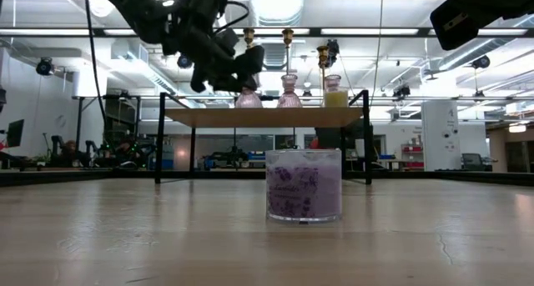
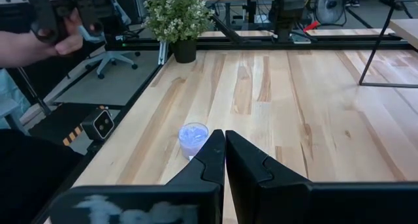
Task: Pick & Place candle stick holders
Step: Put the purple candle holder on the shelf aligned with the other purple candle holders
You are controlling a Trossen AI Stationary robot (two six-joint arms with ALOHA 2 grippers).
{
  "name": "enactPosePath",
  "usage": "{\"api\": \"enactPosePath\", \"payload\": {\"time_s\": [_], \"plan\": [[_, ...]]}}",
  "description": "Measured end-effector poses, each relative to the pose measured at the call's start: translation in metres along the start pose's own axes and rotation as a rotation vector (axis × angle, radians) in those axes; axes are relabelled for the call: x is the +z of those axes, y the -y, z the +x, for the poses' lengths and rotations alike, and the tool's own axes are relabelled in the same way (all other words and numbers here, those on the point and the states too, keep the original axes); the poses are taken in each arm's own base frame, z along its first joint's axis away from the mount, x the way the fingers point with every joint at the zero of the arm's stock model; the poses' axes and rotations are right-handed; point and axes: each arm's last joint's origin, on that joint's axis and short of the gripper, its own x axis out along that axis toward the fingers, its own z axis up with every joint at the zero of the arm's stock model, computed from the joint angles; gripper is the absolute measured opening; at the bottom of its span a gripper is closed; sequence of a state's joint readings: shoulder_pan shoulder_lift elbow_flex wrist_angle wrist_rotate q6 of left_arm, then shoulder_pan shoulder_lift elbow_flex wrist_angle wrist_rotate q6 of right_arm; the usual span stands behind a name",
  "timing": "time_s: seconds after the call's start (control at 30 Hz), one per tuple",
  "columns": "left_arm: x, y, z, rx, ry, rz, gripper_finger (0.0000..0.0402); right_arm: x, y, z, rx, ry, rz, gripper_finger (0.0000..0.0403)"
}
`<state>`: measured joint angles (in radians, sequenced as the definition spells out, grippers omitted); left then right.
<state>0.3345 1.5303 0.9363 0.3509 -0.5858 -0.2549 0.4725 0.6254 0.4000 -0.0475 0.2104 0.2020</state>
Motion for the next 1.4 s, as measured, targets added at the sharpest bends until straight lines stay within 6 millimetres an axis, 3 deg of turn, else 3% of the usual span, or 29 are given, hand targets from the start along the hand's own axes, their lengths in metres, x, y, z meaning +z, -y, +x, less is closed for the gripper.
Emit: {"api": "enactPosePath", "payload": {"time_s": [0.7, 1.4], "plan": [[-0.002, -0.003, 0.017, 0.001, 0.079, 0.044, 0.0133, 0.000, 0.000, 0.000, 0.000, 0.000, 0.000, 0.0008], [-0.004, -0.005, 0.019, 0.004, 0.060, 0.061, 0.0147, 0.000, 0.000, 0.000, 0.000, 0.000, 0.000, 0.0008]]}}
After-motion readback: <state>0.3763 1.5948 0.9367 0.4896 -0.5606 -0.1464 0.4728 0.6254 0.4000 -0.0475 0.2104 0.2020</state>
